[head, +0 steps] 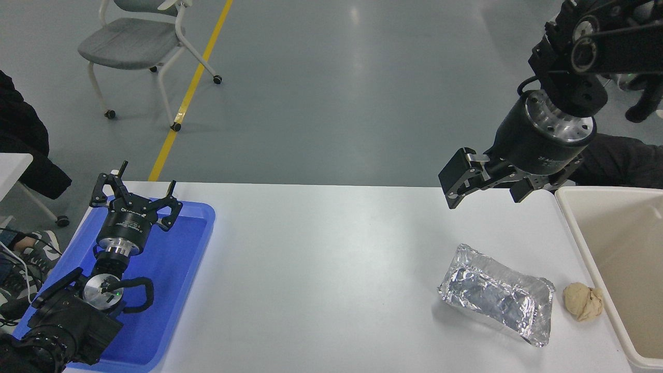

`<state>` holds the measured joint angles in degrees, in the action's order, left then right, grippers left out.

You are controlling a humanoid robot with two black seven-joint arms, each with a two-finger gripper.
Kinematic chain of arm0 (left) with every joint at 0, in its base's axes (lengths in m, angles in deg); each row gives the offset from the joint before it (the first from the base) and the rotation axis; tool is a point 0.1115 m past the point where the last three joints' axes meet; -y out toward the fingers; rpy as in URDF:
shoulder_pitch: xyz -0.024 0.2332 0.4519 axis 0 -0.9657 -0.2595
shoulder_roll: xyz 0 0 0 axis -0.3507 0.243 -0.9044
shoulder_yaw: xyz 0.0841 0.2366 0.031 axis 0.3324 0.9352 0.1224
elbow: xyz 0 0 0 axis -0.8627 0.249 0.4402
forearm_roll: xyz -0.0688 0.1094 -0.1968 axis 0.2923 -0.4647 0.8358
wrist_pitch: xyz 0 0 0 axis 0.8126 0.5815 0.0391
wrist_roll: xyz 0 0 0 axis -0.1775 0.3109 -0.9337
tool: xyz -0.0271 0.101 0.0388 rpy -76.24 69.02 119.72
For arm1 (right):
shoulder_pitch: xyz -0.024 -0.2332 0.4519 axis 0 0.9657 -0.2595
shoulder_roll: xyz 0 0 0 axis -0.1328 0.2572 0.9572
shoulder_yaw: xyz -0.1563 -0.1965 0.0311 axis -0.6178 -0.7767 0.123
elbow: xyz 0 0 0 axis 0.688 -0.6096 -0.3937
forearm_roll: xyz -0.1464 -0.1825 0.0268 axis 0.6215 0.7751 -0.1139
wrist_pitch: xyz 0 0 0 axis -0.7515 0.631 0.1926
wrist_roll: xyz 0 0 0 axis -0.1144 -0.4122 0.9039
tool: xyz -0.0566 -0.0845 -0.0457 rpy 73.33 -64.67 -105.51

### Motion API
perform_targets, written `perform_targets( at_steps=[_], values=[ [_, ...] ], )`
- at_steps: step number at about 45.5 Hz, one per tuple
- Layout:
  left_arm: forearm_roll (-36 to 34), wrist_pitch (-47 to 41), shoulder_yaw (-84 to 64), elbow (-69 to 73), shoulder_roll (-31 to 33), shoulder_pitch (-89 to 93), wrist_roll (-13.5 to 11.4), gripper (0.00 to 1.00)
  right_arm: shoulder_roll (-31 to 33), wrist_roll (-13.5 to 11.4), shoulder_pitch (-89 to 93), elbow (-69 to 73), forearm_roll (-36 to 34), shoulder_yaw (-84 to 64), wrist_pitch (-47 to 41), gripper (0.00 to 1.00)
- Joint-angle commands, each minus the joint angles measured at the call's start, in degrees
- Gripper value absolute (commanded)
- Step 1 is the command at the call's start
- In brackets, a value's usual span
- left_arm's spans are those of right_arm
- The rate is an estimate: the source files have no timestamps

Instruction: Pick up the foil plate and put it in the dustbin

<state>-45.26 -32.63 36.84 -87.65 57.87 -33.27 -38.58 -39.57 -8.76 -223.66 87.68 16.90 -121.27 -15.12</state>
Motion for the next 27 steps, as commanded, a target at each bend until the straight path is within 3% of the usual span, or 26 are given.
perform_targets(
  at_steps=[1,27],
  values=[
    [-0.1,0.0,0.0,-0.1,0.0,-0.1,-0.1,1.00,0.2,0.0,0.0,0.0,0.0,-0.1,0.0,1.00],
    [0.0,0.0,0.0,-0.1,0.3,-0.1,0.1,1.00,2.4,0.0,4.8,-0.3,2.5,-0.5,1.9,1.00]
  ],
)
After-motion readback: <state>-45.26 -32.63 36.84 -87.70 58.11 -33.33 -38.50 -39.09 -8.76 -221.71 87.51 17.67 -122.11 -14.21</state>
